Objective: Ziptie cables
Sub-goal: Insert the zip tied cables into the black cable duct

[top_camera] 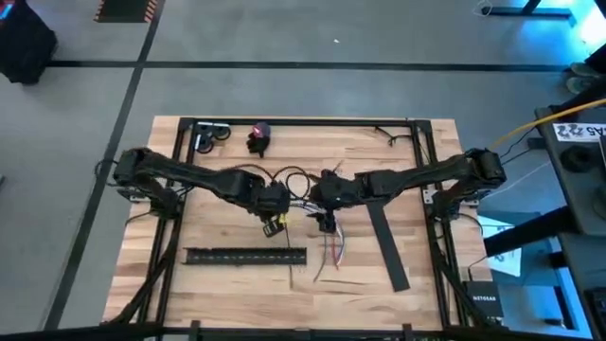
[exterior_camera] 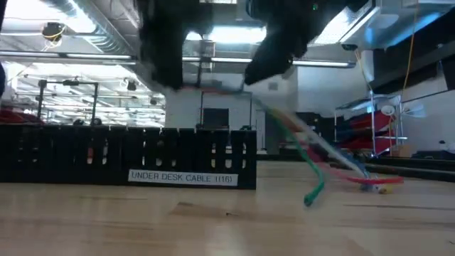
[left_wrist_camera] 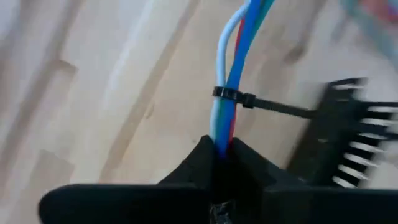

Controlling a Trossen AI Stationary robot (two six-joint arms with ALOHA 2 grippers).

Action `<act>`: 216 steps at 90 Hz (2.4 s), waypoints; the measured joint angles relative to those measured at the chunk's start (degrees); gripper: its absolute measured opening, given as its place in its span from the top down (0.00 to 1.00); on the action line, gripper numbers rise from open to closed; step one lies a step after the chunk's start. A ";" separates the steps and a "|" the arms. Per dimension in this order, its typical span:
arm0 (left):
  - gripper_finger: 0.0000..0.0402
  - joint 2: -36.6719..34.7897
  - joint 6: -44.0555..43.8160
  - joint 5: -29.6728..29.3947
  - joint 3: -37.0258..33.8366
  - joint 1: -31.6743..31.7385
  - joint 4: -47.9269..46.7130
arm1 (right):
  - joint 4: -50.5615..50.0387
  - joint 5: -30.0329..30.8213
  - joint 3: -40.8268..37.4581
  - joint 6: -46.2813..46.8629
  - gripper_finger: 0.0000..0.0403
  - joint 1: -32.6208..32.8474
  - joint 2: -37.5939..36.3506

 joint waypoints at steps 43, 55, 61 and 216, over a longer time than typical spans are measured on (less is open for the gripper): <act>0.94 -7.92 7.55 -0.44 3.27 -4.95 -3.92 | 0.01 9.91 0.02 19.30 0.50 4.65 1.66; 0.94 -10.10 4.64 -1.05 3.28 -7.58 -9.59 | -5.70 9.71 -0.09 22.56 0.81 6.70 1.86; 0.94 -11.37 2.44 -2.29 3.33 -9.46 -11.84 | -5.84 7.68 0.32 23.31 0.94 7.65 1.82; 0.93 -16.10 -13.30 -5.76 5.94 -20.32 -11.29 | -29.79 40.08 22.88 26.67 0.96 14.30 18.19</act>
